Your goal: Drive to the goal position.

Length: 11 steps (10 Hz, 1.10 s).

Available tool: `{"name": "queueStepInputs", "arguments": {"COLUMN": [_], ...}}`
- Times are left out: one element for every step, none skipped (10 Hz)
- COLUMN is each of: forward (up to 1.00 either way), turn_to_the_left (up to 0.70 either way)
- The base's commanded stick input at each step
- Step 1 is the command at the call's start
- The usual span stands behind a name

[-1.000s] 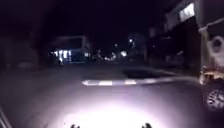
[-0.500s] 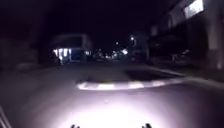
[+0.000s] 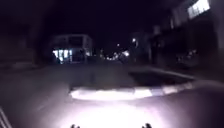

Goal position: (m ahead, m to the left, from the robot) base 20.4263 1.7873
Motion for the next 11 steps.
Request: {"name": "queueStepInputs", "arguments": {"forward": [0.85,0.85,0.85,0.85,0.85,0.85,0.85,0.85,0.85,0.85,0.85], "turn_to_the_left": [0.0,0.0,0.0,0.0,0.0,0.0,0.0,0.0,0.0,0.0,-0.09]}}
